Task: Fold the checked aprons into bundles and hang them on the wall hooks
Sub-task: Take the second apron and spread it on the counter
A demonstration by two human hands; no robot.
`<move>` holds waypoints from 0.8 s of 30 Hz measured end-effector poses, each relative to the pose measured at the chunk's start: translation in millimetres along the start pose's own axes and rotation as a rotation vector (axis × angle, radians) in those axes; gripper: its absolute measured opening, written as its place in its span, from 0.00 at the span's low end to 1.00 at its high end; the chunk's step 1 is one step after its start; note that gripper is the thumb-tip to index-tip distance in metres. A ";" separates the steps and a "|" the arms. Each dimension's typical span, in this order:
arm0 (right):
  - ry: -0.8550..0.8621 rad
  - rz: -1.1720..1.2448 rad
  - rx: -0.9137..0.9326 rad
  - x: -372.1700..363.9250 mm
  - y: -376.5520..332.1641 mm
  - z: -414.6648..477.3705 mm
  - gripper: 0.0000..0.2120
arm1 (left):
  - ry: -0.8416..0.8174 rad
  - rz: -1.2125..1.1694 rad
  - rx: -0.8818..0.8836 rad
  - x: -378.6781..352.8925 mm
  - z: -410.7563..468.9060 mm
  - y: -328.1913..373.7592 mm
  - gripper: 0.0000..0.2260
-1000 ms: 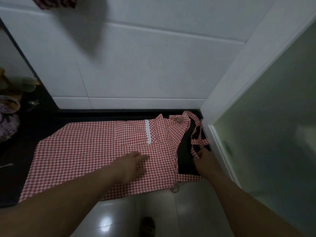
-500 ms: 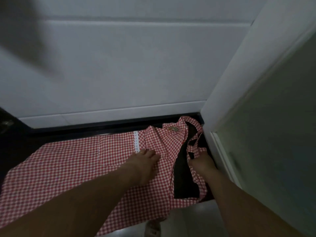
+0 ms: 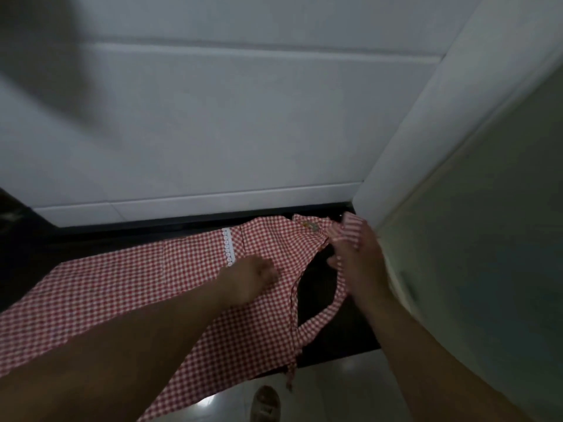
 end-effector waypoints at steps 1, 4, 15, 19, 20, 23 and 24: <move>-0.111 -0.177 0.144 -28.9 -16.7 -12.5 0.10 | 0.054 -0.353 0.047 13.2 -5.6 -0.7 0.28; -0.820 -0.584 0.216 -120.6 0.5 -69.4 0.14 | -0.075 -1.265 0.138 32.1 -22.4 -12.1 0.37; -0.640 -0.623 -0.078 -113.2 94.4 -76.1 0.18 | 0.199 -1.103 0.438 -3.2 -86.8 -130.3 0.07; -0.464 -0.786 0.027 -95.1 96.7 -48.2 0.06 | 0.442 -1.041 0.602 -5.9 -99.1 -155.6 0.08; -0.415 -0.797 0.052 -92.6 96.1 -41.4 0.06 | 0.503 -1.004 0.618 -3.7 -103.1 -162.8 0.09; -0.321 -0.839 0.118 -90.9 90.7 -21.7 0.14 | 0.573 -0.857 0.615 2.6 -117.1 -177.8 0.12; -0.361 -0.897 0.147 -93.8 94.2 -15.8 0.21 | 0.542 -0.783 0.606 -0.2 -119.3 -182.2 0.14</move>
Point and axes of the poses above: each hand's wrist, its own z-axis towards the middle knuckle, its own x-axis out of the back of the hand, y = z × x, the point moved 6 cm from there along z, towards the middle knuckle, and after that the axes turned 13 degrees about z, right-handed, at the moved point
